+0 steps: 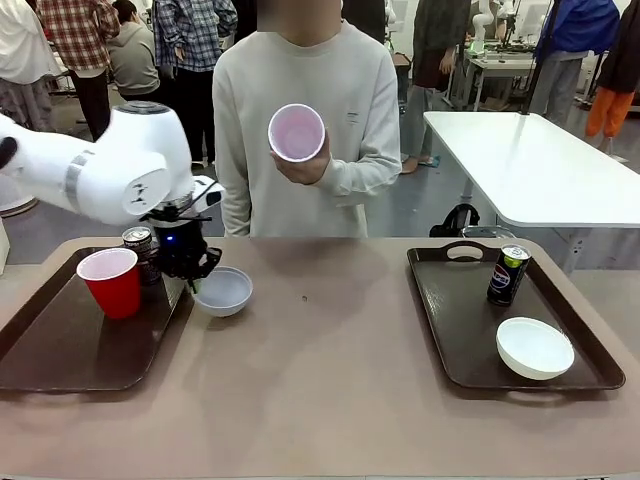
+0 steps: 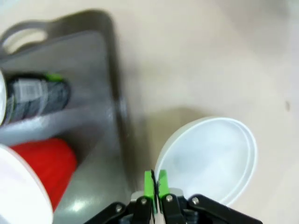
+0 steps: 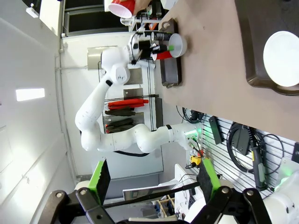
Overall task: Prepare tableware on both trays.
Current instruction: Pick up a Picnic Bowl from the table and place it on a Handle tray.
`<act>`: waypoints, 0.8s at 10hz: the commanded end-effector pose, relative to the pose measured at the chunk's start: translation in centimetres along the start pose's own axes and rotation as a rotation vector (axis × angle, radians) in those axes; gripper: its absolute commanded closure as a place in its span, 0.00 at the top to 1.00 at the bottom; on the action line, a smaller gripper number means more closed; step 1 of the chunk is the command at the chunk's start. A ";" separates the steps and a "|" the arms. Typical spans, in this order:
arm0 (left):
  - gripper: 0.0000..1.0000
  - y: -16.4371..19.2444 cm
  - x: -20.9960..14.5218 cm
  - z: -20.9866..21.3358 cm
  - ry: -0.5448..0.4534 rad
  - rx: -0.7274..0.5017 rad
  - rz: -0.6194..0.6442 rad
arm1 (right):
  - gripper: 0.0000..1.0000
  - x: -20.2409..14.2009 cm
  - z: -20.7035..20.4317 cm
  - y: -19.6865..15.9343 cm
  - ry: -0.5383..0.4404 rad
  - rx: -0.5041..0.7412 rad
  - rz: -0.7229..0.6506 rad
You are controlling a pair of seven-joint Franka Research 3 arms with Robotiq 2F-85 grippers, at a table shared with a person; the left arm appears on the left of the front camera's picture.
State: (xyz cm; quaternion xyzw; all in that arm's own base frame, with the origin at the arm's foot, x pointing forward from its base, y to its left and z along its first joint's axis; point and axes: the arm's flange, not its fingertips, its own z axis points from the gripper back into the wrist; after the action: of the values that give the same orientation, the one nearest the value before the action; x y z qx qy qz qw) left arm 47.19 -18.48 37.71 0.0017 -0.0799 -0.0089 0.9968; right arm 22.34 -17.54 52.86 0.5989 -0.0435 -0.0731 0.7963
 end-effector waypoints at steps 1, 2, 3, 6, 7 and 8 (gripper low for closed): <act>0.00 5.0 -5.8 4.8 -0.060 -0.038 -0.024 | 1.00 0.0 -0.1 -0.1 -0.002 0.026 0.017; 0.00 7.7 -8.9 6.8 -0.094 -0.073 -0.046 | 1.00 0.0 -0.1 -0.1 -0.002 0.026 0.017; 0.00 9.7 -10.6 7.9 -0.119 -0.104 -0.048 | 1.00 0.0 -0.1 -0.1 -0.002 0.026 0.017; 0.00 14.0 -12.6 9.9 -0.125 -0.088 -0.006 | 1.00 0.0 -0.1 -0.1 -0.002 0.026 0.017; 0.00 10.9 -9.0 10.6 -0.139 -0.089 -0.020 | 1.00 0.0 -0.1 -0.1 -0.002 0.026 0.017; 0.00 10.9 -9.0 10.6 -0.139 -0.089 -0.020 | 1.00 0.0 -0.1 -0.1 -0.002 0.026 0.017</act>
State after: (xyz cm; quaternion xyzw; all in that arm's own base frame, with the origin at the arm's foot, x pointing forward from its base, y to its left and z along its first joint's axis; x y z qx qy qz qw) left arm 36.16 -6.07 47.71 -0.0392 -0.1472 -0.0200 0.9881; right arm 22.36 -17.55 52.83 0.5991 -0.0430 -0.0734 0.7962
